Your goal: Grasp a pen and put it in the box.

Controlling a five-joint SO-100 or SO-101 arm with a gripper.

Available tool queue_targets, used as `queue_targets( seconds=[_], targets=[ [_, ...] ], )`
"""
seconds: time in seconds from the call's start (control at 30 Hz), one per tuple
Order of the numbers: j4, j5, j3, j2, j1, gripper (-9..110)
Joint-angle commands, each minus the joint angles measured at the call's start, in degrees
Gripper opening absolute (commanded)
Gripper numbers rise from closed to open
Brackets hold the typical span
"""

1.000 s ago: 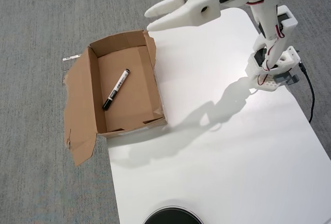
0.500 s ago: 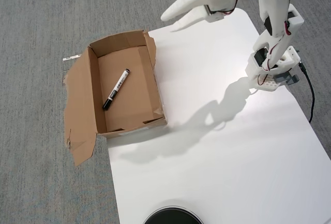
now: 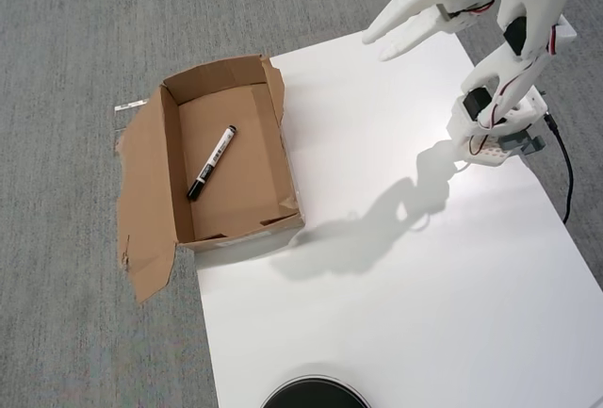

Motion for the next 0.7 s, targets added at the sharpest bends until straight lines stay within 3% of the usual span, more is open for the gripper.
queue_targets(
  seconds=[0.0, 0.23, 0.67],
  targets=[
    [5.0, 0.6, 2.9, 2.6, 0.6, 21],
    [4.9, 0.4, 12.5, 9.1, 0.7, 21],
    [4.8, 0.6, 46.6, 33.0, 0.6, 21]
  ],
)
